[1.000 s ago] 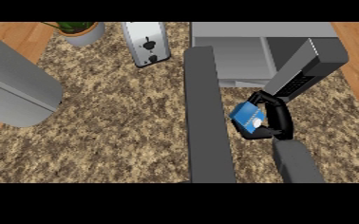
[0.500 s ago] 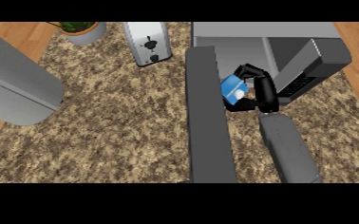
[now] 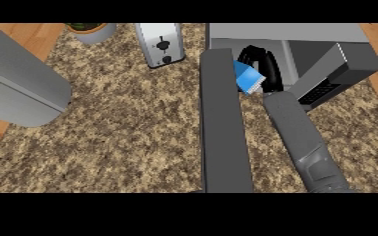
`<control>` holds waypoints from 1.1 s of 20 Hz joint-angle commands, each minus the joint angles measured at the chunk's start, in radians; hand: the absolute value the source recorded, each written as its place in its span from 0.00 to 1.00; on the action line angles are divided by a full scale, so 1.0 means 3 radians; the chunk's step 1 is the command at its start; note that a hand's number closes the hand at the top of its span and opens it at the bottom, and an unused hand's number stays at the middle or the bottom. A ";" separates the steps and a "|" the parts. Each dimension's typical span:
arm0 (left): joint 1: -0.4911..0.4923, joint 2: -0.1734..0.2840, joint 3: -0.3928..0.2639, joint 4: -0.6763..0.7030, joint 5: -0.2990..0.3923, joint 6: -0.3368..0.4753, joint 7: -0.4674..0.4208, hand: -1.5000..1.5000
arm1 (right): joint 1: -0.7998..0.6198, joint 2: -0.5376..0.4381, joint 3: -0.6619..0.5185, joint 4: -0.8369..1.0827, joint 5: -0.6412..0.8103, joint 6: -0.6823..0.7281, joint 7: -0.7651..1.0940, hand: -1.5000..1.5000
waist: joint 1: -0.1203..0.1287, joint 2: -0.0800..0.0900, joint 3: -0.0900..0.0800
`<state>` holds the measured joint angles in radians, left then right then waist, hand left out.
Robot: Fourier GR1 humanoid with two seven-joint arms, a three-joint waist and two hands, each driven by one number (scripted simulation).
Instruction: Pick up the milk, place it into the microwave and close the microwave
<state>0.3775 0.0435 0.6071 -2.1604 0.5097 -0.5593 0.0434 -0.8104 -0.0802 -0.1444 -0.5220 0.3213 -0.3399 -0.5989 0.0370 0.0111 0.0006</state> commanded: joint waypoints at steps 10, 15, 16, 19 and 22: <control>-0.0154 -0.0018 -0.0127 0.0048 -0.0090 -0.0063 -0.0030 0.00 | -0.0719 -0.0301 -0.0278 0.0964 0.0138 -0.0793 -0.0046 1.00 | 0.0198 0.0091 0.0005; -0.0406 0.0130 -0.0123 0.0179 -0.0095 0.0052 0.0056 0.00 | -0.0818 -0.0486 -0.0203 0.1035 0.0299 -0.1070 -0.0192 1.00 | 0.0227 0.0147 0.0009; -0.0304 0.0119 -0.0117 0.0126 -0.0044 -0.0006 0.0065 0.00 | -0.0805 -0.0522 -0.0204 0.1070 0.0315 -0.1113 -0.0214 1.00 | 0.0259 0.0133 0.0010; -0.0360 0.0089 -0.0178 0.0119 -0.0136 0.0038 0.0086 0.00 | -0.0699 -0.0502 -0.0200 0.1157 0.0355 -0.1309 -0.0299 1.00 | 0.0275 0.0160 0.0014; -0.0475 0.0155 -0.0164 0.0289 -0.0184 0.0048 0.0077 0.00 | -0.0789 -0.0631 -0.0125 0.1303 0.0466 -0.1308 -0.0154 1.00 | 0.0275 0.0177 0.0010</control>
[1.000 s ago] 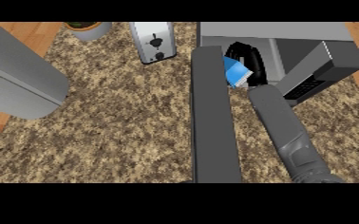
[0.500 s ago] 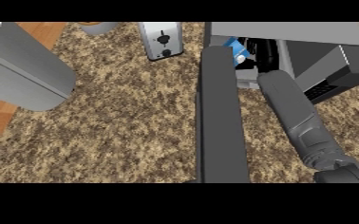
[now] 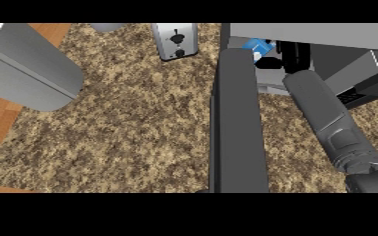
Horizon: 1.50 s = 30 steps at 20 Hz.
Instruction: Pick up the milk, place it into the microwave and close the microwave
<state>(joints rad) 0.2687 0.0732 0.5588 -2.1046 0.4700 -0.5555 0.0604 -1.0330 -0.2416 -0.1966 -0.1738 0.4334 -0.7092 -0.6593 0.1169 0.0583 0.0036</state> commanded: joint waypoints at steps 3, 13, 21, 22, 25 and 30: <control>-0.0095 -0.0043 -0.0086 0.0010 -0.0084 0.0030 -0.0009 0.00 | -0.0021 -0.0167 0.0023 0.0251 0.0119 -0.0464 0.0296 0.00 | 0.0061 0.0041 0.0001; -0.0229 0.0053 -0.0117 0.0128 -0.0303 0.0033 -0.0007 0.00 | -0.0088 -0.0141 0.0149 0.0303 0.0259 -0.0378 0.0337 0.00 | 0.0073 0.0044 0.0012; -0.0195 0.0072 -0.0258 0.0275 -0.0319 -0.0236 -0.0117 0.00 | -0.0073 -0.0104 0.0001 0.0211 0.0092 0.0136 -0.0019 0.00 | 0.0054 0.0016 0.0010; -0.0260 0.0055 -0.0366 0.0279 -0.0385 -0.0246 -0.0092 0.00 | -0.0194 -0.0020 -0.0012 0.0241 0.0078 0.0168 0.0094 0.00 | 0.0065 0.0032 0.0009; -0.0171 0.0087 -0.0380 0.0300 -0.0327 -0.0383 -0.0121 0.00 | -0.0104 0.0090 -0.0137 0.0171 -0.0062 0.0333 -0.0115 0.00 | 0.0017 -0.0021 0.0006; -0.0275 0.0044 -0.0531 0.0329 -0.0380 -0.0400 -0.0102 0.00 | -0.0096 -0.0043 -0.0357 0.0144 -0.0304 0.0935 -0.0292 0.00 | -0.0077 -0.0031 0.0007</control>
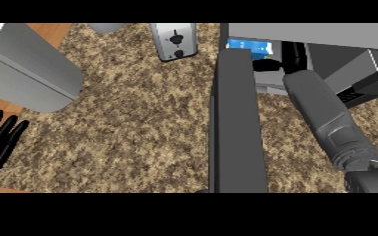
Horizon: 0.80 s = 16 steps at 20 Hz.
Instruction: Pick up the milk, place it into the microwave and close the microwave
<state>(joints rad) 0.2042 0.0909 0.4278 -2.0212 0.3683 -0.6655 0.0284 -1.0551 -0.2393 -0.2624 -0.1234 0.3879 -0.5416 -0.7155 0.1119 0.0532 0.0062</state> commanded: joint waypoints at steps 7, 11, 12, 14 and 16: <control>0.0025 -0.0140 -0.0291 -0.0018 -0.0028 -0.0138 -0.0015 0.00 | 0.0278 -0.0011 -0.0387 -0.0012 -0.0432 0.0938 -0.0460 0.00 | -0.0131 -0.0067 -0.0006; -0.0225 -0.0156 -0.0449 0.0084 -0.0162 -0.0015 0.0129 1.00 | 0.0480 0.0218 -0.0470 -0.0012 -0.0537 0.1008 -0.0636 0.00 | -0.0216 -0.0088 -0.0009; 0.0025 -0.0294 -0.0588 -0.0069 -0.0167 -0.0041 0.0099 1.00 | 0.0558 0.0106 -0.0503 -0.0008 -0.0586 0.1299 -0.0670 0.00 | -0.0228 -0.0113 -0.0010; -0.0069 -0.0297 -0.0651 -0.0047 -0.0263 -0.0021 0.0089 1.00 | 0.0568 0.0220 -0.0497 0.0007 -0.0611 0.1497 -0.0647 0.00 | -0.0260 -0.0128 -0.0013; -0.0088 -0.0299 -0.0856 -0.0105 -0.0328 0.0083 0.0196 1.00 | 0.0643 0.0242 -0.0516 -0.0015 -0.0649 0.1585 -0.0688 0.00 | -0.0271 -0.0134 -0.0013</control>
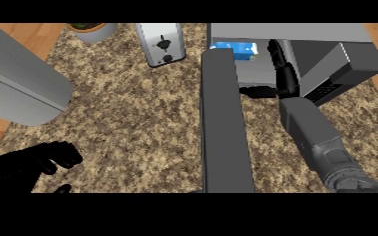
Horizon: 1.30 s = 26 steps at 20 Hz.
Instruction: Pick up the milk, place it into the microwave and close the microwave
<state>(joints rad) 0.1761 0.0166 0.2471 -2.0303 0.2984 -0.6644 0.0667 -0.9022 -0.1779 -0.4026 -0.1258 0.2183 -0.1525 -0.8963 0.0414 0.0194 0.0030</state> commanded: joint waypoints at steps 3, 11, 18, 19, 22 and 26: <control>0.0158 -0.0038 -0.0242 -0.0257 0.0076 -0.0009 0.0225 1.00 | 0.0354 0.0049 -0.0046 -0.0079 -0.0134 0.0591 -0.0281 0.00 | -0.0059 -0.0043 -0.0004; 0.0100 -0.0055 -0.0790 -0.0055 -0.0292 0.0304 0.0085 1.00 | 0.1028 0.0239 0.0162 -0.0536 -0.0167 0.0720 -0.0417 0.00 | -0.0179 -0.0088 -0.0013; -0.0393 -0.0055 -0.1100 0.0272 -0.0653 0.0528 0.0126 1.00 | 0.1756 0.0308 0.0351 -0.1276 -0.0230 0.0751 -0.0284 0.00 | -0.0226 -0.0091 -0.0016; -0.0462 -0.0055 -0.1326 0.0344 -0.0790 0.0790 0.0036 1.00 | 0.1816 0.0339 0.0374 -0.1426 -0.0265 0.0784 -0.0169 0.00 | -0.0228 -0.0091 -0.0016; -0.0766 -0.0055 -0.1474 0.0808 -0.0977 0.0844 -0.0168 1.00 | 0.2154 0.0265 0.0416 -0.1580 -0.0268 0.0900 -0.0375 0.00 | -0.0243 -0.0073 -0.0015; -0.0849 -0.0055 -0.1737 0.0977 -0.1266 0.0878 -0.0279 1.00 | 0.2659 0.0174 0.0521 -0.2279 -0.0355 0.1128 -0.0120 0.00 | -0.0268 -0.0090 -0.0019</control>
<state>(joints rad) -0.0318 0.0001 -0.2135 -1.8285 -0.0103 -0.4227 0.0308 -0.2404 -0.1207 -0.2766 -0.6632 0.1244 0.1318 -0.9395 -0.0336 -0.0066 -0.0021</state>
